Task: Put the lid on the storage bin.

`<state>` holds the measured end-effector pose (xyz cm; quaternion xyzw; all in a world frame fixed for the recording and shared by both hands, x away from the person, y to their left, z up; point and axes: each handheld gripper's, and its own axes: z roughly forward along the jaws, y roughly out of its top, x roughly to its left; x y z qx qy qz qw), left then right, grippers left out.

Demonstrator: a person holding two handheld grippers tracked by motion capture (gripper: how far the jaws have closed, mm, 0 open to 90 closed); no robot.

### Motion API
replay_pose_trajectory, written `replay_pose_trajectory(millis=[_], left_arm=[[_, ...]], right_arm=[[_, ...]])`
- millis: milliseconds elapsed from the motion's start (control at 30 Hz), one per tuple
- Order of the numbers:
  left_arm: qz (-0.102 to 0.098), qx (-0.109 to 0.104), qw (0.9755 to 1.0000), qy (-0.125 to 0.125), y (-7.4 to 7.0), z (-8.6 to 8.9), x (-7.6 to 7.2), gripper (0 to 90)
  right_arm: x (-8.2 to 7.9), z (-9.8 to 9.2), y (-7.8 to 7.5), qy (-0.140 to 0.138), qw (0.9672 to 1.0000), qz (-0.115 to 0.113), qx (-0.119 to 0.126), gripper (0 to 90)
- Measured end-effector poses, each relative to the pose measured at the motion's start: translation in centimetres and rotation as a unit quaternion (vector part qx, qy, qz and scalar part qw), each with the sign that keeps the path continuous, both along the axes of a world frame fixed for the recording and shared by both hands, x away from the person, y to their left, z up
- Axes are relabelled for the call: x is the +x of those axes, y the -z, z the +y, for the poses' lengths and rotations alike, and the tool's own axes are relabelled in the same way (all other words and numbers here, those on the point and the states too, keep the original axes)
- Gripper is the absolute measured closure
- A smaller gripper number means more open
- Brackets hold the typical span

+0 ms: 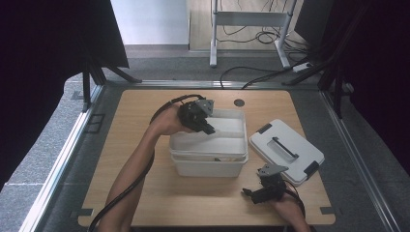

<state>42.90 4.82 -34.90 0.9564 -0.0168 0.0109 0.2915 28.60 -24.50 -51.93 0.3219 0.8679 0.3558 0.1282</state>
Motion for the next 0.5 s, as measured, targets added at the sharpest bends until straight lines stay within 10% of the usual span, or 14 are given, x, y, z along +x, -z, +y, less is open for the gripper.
replay_pose_trajectory(millis=[500], left_arm=[[0.013,0.014,0.9998,-0.005,2.7,-0.3,0.2,88.5]], right_arm=[[0.0,0.0,0.0,-0.002,1.0,-0.002,-0.002,1.4]])
